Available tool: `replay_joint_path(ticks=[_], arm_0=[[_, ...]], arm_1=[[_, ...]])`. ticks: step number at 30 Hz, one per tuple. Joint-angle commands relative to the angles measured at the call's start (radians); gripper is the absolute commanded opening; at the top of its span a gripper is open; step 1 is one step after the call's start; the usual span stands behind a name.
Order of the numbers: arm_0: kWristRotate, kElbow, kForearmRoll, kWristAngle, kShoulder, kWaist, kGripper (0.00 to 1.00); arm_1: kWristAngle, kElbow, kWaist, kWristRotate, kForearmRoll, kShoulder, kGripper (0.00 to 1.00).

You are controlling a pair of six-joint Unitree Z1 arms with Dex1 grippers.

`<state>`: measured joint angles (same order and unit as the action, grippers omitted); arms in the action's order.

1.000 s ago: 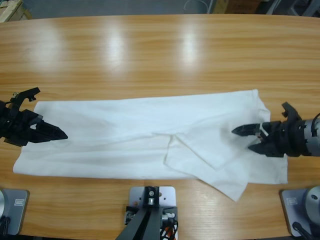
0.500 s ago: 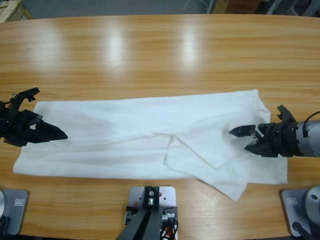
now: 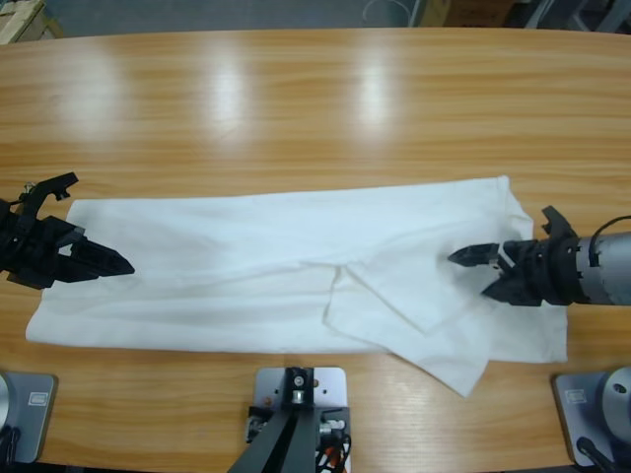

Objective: Fold clothes

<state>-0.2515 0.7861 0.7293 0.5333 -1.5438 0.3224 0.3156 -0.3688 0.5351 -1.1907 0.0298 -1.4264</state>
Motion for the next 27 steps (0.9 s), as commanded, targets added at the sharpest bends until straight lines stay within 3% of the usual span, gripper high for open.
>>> replay_joint_path(ticks=[1, 2, 3, 4, 6, 18, 27], arm_0=[[-0.008, -0.032, -0.014, -0.003, 0.006, 0.006, 0.872], [-0.008, -0.033, -0.014, -0.003, 0.007, 0.006, 0.872], [-0.008, -0.033, -0.014, -0.003, 0.007, 0.006, 0.873], [-0.008, -0.033, -0.014, -0.003, 0.006, 0.006, 0.876], [-0.008, -0.033, -0.014, -0.003, 0.004, 0.006, 0.876], [-0.008, -0.032, -0.016, -0.003, 0.004, 0.006, 0.876], [-0.008, -0.035, -0.019, -0.001, 0.009, 0.006, 0.876]], arm_1=[[-0.012, 0.029, 0.009, -0.001, -0.027, -0.036, 0.720], [-0.010, 0.028, 0.009, -0.001, -0.027, -0.031, 0.710], [-0.008, 0.026, 0.009, -0.001, -0.027, -0.019, 0.598], [-0.007, 0.022, 0.009, 0.001, -0.027, -0.001, 0.444], [-0.003, 0.016, 0.009, 0.014, -0.019, 0.040, 0.027], [0.038, -0.012, 0.009, 0.064, 0.032, 0.038, 0.000], [0.162, -0.221, -0.056, 0.081, 0.005, -0.219, 0.000]])
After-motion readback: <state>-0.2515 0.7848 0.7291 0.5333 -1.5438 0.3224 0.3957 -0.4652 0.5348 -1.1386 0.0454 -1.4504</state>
